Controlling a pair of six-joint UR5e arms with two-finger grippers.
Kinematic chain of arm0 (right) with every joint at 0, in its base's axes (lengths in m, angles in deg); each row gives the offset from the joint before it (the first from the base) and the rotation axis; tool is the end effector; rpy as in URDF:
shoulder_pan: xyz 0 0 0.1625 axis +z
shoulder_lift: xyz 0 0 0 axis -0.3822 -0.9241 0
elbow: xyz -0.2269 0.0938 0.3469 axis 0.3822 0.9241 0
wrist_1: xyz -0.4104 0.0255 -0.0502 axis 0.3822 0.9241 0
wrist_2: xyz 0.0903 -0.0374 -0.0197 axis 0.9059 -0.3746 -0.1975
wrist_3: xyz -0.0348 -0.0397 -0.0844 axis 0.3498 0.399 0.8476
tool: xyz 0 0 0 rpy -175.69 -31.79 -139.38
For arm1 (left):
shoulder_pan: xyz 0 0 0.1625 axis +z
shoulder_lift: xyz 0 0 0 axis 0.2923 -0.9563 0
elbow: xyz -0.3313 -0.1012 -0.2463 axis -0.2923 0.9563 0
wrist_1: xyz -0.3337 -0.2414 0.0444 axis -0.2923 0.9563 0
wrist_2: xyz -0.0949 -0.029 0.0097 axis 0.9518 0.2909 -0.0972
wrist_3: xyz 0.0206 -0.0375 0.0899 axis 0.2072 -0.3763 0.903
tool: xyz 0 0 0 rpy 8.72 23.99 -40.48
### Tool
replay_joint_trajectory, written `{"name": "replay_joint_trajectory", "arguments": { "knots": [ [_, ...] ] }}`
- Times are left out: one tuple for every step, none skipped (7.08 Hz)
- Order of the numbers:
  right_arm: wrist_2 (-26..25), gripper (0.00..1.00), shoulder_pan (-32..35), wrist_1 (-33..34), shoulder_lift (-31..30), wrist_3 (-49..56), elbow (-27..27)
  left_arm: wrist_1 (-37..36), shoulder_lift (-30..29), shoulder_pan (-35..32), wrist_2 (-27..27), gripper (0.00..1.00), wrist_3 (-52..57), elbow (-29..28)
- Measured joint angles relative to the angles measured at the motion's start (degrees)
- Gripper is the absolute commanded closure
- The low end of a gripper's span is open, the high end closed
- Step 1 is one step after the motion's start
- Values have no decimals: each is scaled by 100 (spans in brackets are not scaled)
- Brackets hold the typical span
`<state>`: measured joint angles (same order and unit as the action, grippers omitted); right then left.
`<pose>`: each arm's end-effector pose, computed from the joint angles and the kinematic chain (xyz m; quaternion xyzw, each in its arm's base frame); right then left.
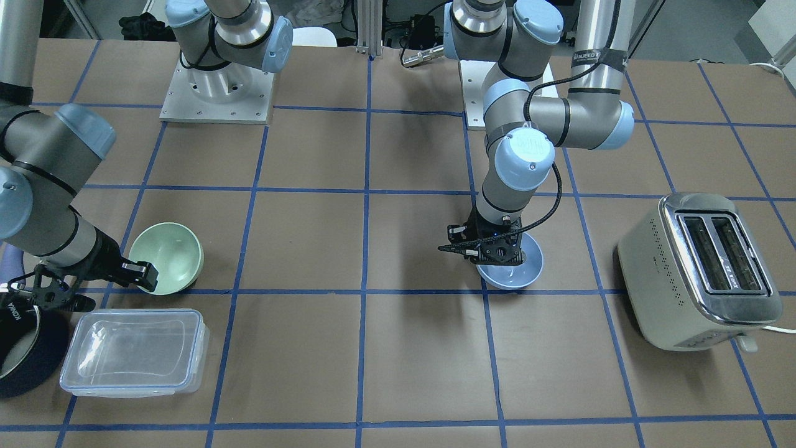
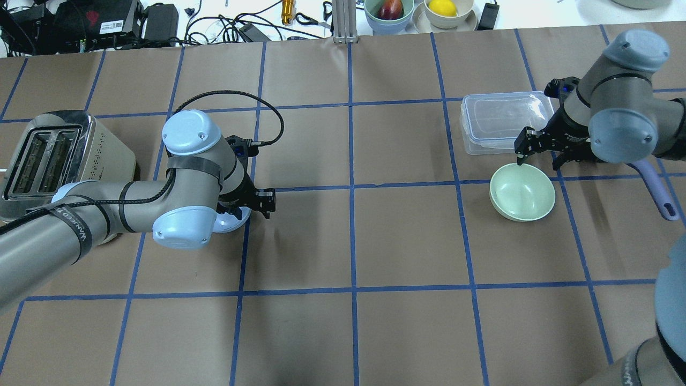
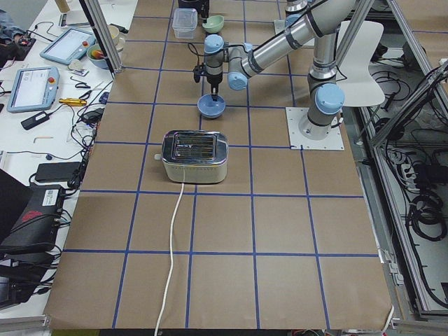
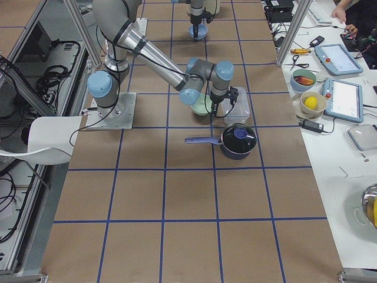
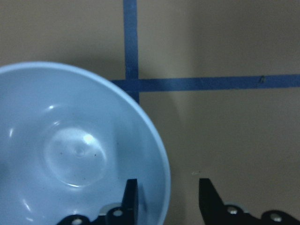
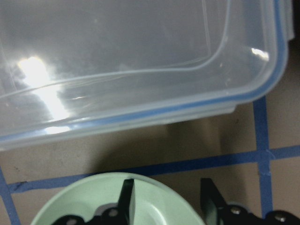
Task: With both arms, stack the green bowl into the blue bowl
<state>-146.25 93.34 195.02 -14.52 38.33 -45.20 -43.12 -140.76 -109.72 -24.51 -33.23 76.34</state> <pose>-0.0489 -0.5670 0.2117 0.0845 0.9952 0.0283 0.0395 -0.1574 -0.4901 0.2031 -0.0122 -0.9999 0.0037 0.0032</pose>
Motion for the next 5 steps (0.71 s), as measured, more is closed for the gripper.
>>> {"name": "replay_joint_trajectory", "arguments": {
  "knots": [
    [-5,100,-1,-15,-10,3,-2,8,7,-61,-148,99,-28,-96],
    [-3,100,-5,-35,-35,21,15,22,33,-225,-211,98,-183,-178],
    [-8,100,-9,-61,-83,92,58,35,37,-536,-227,98,-560,-338],
    [-10,100,-11,-117,-146,179,116,131,-26,-891,-167,98,-1108,-648],
    [-9,100,-12,-211,-202,228,175,318,-139,-1199,21,98,-1742,-1080]
  ]
}}
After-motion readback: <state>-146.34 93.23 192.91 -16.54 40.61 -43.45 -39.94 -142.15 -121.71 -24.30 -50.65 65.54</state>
